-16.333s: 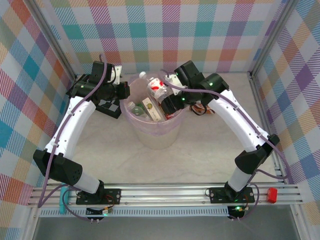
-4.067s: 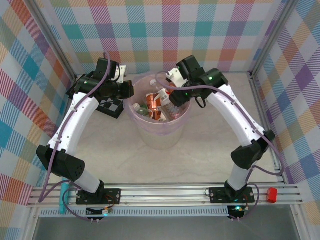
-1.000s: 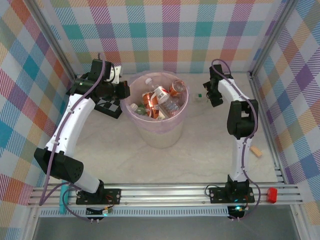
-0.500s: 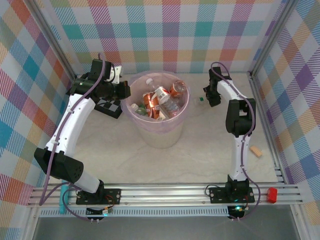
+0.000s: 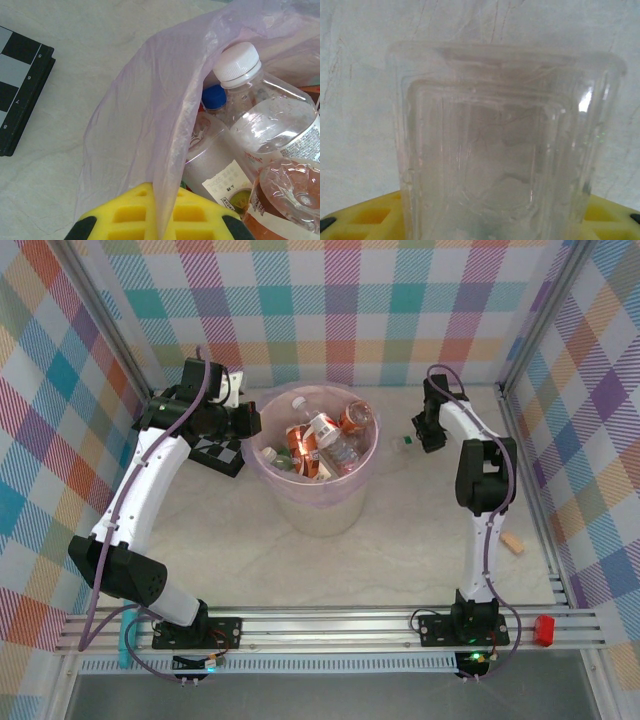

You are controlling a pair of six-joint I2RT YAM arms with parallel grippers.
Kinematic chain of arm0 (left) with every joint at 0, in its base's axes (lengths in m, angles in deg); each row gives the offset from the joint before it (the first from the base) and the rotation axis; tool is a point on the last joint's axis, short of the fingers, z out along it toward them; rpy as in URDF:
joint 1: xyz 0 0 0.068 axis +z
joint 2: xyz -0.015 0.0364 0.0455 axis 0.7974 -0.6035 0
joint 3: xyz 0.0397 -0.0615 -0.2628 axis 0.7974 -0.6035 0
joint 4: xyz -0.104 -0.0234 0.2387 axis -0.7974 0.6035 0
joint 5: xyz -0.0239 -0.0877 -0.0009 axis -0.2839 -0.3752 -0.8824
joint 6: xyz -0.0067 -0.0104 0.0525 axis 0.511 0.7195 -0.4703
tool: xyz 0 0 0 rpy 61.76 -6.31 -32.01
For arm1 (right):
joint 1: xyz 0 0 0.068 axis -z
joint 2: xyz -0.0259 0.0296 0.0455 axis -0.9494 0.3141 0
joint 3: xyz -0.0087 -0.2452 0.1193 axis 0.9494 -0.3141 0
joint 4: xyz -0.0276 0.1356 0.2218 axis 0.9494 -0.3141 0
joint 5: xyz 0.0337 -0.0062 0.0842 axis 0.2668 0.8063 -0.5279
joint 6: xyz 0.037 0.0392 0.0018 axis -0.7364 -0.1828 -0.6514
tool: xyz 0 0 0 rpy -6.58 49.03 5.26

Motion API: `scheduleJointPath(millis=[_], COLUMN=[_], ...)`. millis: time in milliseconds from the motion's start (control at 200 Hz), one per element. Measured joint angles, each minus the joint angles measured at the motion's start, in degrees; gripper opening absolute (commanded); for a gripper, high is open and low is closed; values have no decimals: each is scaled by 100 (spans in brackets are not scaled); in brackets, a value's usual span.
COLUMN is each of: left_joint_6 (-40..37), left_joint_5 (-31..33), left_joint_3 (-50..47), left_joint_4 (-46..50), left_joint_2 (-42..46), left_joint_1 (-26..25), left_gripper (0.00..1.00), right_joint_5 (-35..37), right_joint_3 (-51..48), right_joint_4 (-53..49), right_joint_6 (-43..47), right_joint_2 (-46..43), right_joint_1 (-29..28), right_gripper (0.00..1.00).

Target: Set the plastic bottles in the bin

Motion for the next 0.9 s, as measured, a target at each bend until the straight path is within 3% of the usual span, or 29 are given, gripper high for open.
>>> scheduleJointPath(millis=[230,410,715,900], left_joint_6=[232,476,839,955], left_joint_5=[-20,42,26,-2], left_joint_3=[0,-2,313,627], left_joint_4=[-92,-317,-1088,-1401], left_joint_2=[-4,-107,-693,-1104], left_joint_1=[-181,-442,-1272,-1711], left_gripper=[0,0,0,0], right_joint_5=[-177,-570,-1784,-2380], right_joint_3=[-490,-579,46,1025], right_joint_4=[-26,-289,-1711,-2929], right_joint_6=[728,1947,4135,4885], right_joint_2=[-748,-1665,-2896,-3226], right_joint_1=[273,804,1692,1808], right_gripper=[40,41,47,47])
